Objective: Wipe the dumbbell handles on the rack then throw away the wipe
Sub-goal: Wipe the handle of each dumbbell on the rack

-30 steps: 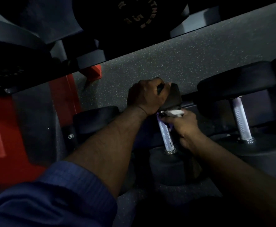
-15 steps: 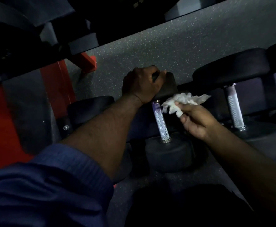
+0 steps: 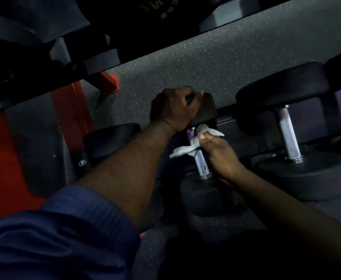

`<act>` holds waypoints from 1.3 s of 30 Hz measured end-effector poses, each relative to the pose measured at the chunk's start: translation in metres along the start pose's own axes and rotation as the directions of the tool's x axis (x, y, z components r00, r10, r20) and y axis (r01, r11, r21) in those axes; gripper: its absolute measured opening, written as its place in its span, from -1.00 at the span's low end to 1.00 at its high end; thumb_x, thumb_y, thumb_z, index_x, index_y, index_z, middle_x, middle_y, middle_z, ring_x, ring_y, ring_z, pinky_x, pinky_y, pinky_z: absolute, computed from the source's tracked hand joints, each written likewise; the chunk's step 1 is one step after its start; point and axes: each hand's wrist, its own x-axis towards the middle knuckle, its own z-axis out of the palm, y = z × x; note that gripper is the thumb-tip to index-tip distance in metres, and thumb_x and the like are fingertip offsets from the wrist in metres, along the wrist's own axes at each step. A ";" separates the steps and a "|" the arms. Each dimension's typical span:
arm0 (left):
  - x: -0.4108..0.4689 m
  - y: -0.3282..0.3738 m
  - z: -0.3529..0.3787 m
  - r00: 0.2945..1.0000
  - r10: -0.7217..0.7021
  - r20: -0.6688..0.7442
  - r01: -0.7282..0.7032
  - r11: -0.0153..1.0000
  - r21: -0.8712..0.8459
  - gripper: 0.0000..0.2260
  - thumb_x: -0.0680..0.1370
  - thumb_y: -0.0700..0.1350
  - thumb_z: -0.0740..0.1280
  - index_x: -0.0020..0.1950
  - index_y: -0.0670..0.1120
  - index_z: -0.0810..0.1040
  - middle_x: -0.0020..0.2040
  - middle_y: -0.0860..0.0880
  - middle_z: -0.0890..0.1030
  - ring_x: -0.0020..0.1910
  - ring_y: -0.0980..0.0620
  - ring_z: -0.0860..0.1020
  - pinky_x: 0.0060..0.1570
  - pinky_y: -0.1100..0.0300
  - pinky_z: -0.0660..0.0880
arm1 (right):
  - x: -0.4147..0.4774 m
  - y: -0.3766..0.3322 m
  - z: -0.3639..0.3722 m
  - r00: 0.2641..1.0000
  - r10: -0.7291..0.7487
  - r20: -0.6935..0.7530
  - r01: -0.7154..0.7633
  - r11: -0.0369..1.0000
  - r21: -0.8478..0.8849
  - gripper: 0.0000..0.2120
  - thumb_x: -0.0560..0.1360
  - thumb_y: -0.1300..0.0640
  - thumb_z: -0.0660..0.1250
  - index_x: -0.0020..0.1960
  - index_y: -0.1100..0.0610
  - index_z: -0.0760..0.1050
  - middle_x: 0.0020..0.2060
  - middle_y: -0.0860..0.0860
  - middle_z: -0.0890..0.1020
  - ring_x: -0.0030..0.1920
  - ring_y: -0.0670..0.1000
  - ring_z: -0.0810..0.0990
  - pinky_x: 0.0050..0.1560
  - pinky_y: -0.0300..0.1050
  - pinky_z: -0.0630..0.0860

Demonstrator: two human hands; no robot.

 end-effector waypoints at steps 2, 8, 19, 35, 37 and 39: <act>0.000 -0.001 0.000 1.000 0.000 -0.001 0.000 1.000 -0.002 -0.57 0.56 0.36 0.20 -0.03 0.10 0.71 -0.12 0.01 0.73 -0.14 -0.06 0.68 -0.18 0.15 0.55 | 0.003 0.001 0.002 0.993 -0.082 -0.090 0.055 0.961 -0.273 -0.62 0.59 0.02 0.38 -0.29 0.17 0.35 -0.40 -0.11 0.42 -0.31 -0.14 0.36 -0.20 -0.08 0.34; -0.001 -0.002 0.001 1.000 -0.016 0.009 0.016 1.000 -0.014 -0.61 0.57 0.35 0.22 -0.04 0.13 0.72 -0.13 0.05 0.73 -0.16 0.00 0.67 -0.19 0.21 0.47 | 0.007 0.000 -0.010 0.970 -0.195 -0.148 0.069 0.800 -0.596 -0.49 0.31 -0.07 0.64 -0.39 0.08 0.31 -0.52 -0.14 0.38 -0.48 -0.19 0.29 -0.45 -0.26 0.23; 0.000 -0.004 0.002 1.000 -0.014 -0.009 0.014 1.000 -0.008 -0.59 0.55 0.36 0.23 -0.02 0.12 0.72 -0.10 0.05 0.73 -0.11 -0.02 0.69 -0.16 0.19 0.52 | 0.022 -0.013 -0.016 0.884 0.360 -0.298 -0.200 0.867 0.456 -0.85 0.50 0.39 0.41 0.05 0.26 0.62 -0.09 0.13 0.72 -0.11 0.05 0.70 -0.14 -0.14 0.68; -0.001 -0.001 0.000 1.000 -0.012 -0.017 0.012 1.000 0.000 -0.60 0.57 0.35 0.23 -0.01 0.12 0.72 -0.07 0.05 0.74 -0.09 -0.05 0.69 -0.13 0.19 0.54 | -0.003 -0.008 -0.010 0.864 -0.430 0.263 0.434 0.368 -0.822 -0.64 0.41 0.29 0.29 0.16 0.08 0.60 0.09 0.12 0.67 0.06 0.20 0.66 -0.01 0.04 0.63; -0.001 -0.001 0.000 1.000 -0.001 -0.013 0.001 1.000 0.002 -0.61 0.58 0.35 0.24 -0.02 0.12 0.72 -0.08 0.05 0.74 -0.11 -0.03 0.69 -0.16 0.20 0.52 | -0.004 -0.010 -0.013 0.859 -0.387 0.336 0.448 0.249 -0.858 -0.49 0.39 0.31 0.29 0.33 0.16 0.58 0.31 0.17 0.60 0.29 0.18 0.59 0.17 0.01 0.59; -0.002 -0.002 0.001 1.000 -0.003 -0.012 0.003 1.000 -0.007 -0.61 0.58 0.34 0.24 -0.03 0.11 0.72 -0.10 0.05 0.74 -0.13 -0.03 0.69 -0.18 0.20 0.51 | -0.006 -0.011 -0.010 0.850 -0.352 0.392 0.464 0.150 -0.873 -0.44 0.41 0.24 0.15 0.39 0.20 0.54 0.39 0.24 0.52 0.37 0.21 0.53 0.18 0.02 0.59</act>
